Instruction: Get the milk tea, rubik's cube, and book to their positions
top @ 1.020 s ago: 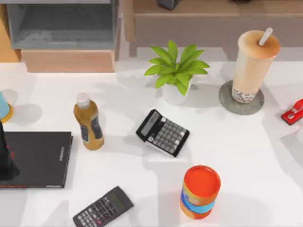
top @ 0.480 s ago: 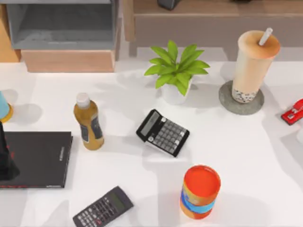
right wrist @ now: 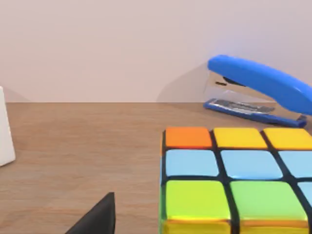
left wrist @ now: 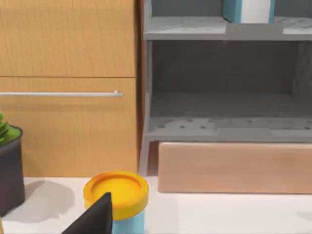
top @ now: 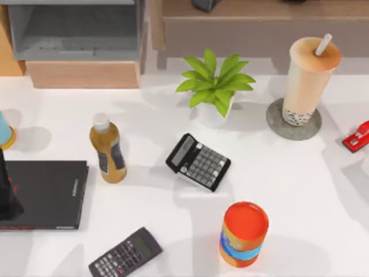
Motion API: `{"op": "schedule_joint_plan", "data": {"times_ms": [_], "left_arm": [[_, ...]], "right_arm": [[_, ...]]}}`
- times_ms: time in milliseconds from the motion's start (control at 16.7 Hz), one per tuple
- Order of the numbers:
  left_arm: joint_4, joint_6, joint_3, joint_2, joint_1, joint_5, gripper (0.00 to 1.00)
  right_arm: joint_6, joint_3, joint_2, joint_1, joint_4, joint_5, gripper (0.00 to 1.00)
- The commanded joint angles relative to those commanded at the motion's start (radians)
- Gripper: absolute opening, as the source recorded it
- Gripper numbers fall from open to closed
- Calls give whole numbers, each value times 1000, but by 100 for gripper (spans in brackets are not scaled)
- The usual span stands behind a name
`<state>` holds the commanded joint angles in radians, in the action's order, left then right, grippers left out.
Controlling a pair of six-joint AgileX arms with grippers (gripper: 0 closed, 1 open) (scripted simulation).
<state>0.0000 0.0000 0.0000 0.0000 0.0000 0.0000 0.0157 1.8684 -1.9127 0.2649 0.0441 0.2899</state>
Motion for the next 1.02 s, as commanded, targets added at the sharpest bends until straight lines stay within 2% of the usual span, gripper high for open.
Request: {"op": "schedule_joint_plan", "data": {"times_ms": [180,660,840,1020], "left_arm": [[0,0,0,0,0,0,100],[0,0,0,0,0,0,100],[0,0,0,0,0,0,100],[0,0,0,0,0,0,100]], "right_arm": [[0,-84,58,9,21,12,100],[-2,-135,116,-7,25,4,100],[-6,-269,256,-30,24,-20,100],[-7,-491,483,-62,14,-56,100]]}}
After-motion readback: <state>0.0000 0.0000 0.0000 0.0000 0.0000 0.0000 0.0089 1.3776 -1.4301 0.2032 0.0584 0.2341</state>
